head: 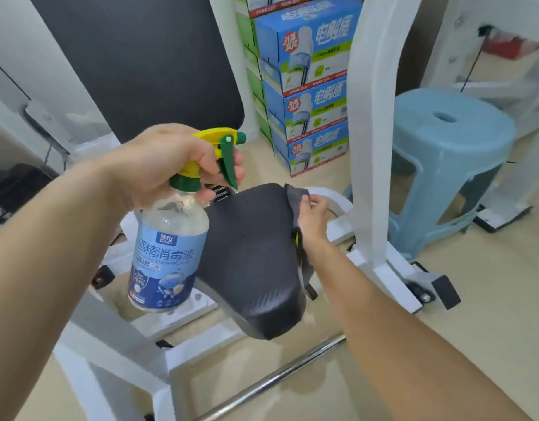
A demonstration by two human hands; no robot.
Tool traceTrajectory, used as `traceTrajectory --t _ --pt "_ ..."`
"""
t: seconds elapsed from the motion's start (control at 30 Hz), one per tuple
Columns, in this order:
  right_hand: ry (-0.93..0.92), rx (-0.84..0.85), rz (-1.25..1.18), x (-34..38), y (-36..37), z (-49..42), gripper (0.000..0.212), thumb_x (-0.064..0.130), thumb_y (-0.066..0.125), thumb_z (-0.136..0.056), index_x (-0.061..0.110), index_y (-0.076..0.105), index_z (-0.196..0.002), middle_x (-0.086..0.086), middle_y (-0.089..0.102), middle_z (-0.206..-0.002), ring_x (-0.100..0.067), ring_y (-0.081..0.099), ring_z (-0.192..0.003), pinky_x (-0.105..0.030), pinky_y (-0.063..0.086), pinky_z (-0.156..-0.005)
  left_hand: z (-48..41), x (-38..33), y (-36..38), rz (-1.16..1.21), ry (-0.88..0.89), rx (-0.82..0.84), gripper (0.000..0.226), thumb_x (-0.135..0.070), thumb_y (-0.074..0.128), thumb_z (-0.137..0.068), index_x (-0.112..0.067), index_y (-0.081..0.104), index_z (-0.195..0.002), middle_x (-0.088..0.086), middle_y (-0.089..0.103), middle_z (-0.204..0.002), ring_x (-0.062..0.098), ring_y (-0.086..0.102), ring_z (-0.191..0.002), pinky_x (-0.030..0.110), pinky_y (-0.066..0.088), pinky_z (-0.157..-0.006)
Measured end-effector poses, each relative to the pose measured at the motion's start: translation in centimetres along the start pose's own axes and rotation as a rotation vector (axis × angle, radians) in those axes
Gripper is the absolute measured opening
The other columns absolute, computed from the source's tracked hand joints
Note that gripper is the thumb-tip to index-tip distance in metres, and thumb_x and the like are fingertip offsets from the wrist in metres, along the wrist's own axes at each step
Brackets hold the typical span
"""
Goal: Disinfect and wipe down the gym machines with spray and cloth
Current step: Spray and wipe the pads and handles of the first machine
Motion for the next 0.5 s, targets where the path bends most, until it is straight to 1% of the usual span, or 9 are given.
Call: traceTrajectory --t 0.07,0.1,0.17,0.2,0.3,0.37,0.4,0.43,0.5 --pt "-0.029 0.020 0.007 -0.4 -0.1 0.5 0.015 0.029 0.045 -0.102 0.018 0.046 -0.112 -0.009 0.049 -0.123 -0.026 0.050 -0.110 -0.041 0.044 -0.098 -1.3 0.5 -0.2 -0.003 0.014 0.012 0.058 -0.001 0.057 -0.065 0.004 0.066 -0.122 0.016 0.077 -0.114 0.029 0.077 -0.100 0.026 0.054 -0.054" --pt "-0.041 0.054 0.007 -0.6 -0.1 0.8 0.007 0.028 0.044 -0.101 0.021 0.045 -0.103 -0.006 0.048 -0.117 -0.023 0.049 -0.104 -0.037 0.045 -0.092 -1.7 0.7 -0.2 -0.001 0.029 0.008 0.057 0.000 0.058 -0.066 0.003 0.066 -0.122 0.015 0.077 -0.113 0.030 0.076 -0.104 0.025 0.055 -0.054" --pt "-0.078 0.136 0.002 -0.8 -0.3 2.1 0.015 0.029 0.041 -0.100 0.025 0.039 -0.086 -0.001 0.041 -0.103 -0.014 0.042 -0.089 -0.029 0.040 -0.078 -2.3 0.8 0.0 -0.007 0.062 0.005 0.045 0.003 0.056 -0.076 0.000 0.069 -0.119 0.014 0.078 -0.111 0.029 0.076 -0.106 0.023 0.057 -0.057" --pt "-0.107 0.170 0.000 -1.1 -0.5 2.9 0.018 0.030 0.041 -0.099 0.025 0.036 -0.083 0.002 0.038 -0.098 -0.012 0.039 -0.084 -0.028 0.038 -0.076 -2.5 0.6 0.1 -0.011 0.074 0.005 0.041 0.006 0.052 -0.081 -0.001 0.070 -0.118 0.014 0.078 -0.111 0.028 0.076 -0.105 0.023 0.057 -0.059" --pt "-0.195 0.259 0.024 -2.3 -1.2 5.3 0.019 0.030 0.040 -0.099 0.027 0.034 -0.082 0.006 0.035 -0.093 -0.011 0.037 -0.087 -0.030 0.039 -0.083 -3.0 0.0 0.3 -0.006 0.108 -0.011 0.042 0.007 0.046 -0.085 -0.003 0.070 -0.119 0.013 0.078 -0.112 0.026 0.077 -0.103 0.025 0.056 -0.062" --pt "-0.238 0.274 0.041 -2.9 -1.5 5.6 0.020 0.026 0.041 -0.102 0.028 0.036 -0.083 0.006 0.036 -0.092 -0.011 0.039 -0.088 -0.031 0.042 -0.086 -3.3 -0.3 0.9 0.010 0.108 -0.033 0.042 0.006 0.046 -0.086 -0.003 0.070 -0.118 0.013 0.078 -0.112 0.026 0.077 -0.103 0.026 0.056 -0.063" --pt "-0.257 0.265 0.053 -2.6 -1.5 5.3 0.022 0.024 0.042 -0.103 0.028 0.036 -0.083 0.005 0.038 -0.092 -0.011 0.040 -0.088 -0.027 0.043 -0.085 -3.6 -0.3 1.3 0.000 0.096 -0.033 0.041 0.006 0.046 -0.086 -0.003 0.070 -0.118 0.013 0.078 -0.112 0.026 0.077 -0.103 0.028 0.055 -0.064" --pt "-0.273 0.260 0.064 -1.9 -1.4 4.7 0.022 0.022 0.043 -0.104 0.028 0.037 -0.084 0.005 0.040 -0.093 -0.011 0.042 -0.088 -0.019 0.042 -0.082 -3.7 -0.4 1.6 0.015 0.080 -0.054 0.039 0.005 0.047 -0.087 -0.003 0.069 -0.119 0.013 0.078 -0.112 0.026 0.077 -0.103 0.028 0.055 -0.065" --pt "-0.264 0.232 0.046 -0.1 -0.8 2.4 0.017 0.024 0.045 -0.104 0.027 0.041 -0.088 0.003 0.045 -0.100 -0.010 0.046 -0.091 -0.011 0.041 -0.074 -4.1 -0.2 1.6 0.066 0.062 -0.157 0.037 0.002 0.052 -0.089 0.003 0.065 -0.124 0.017 0.076 -0.116 0.029 0.076 -0.105 0.030 0.058 -0.064"
Point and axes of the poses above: each hand's wrist, its own z-axis away from the middle knuckle, its own y-axis out of the palm, x = y × z, the point moved 3 cm from there along -z, towards the middle knuckle
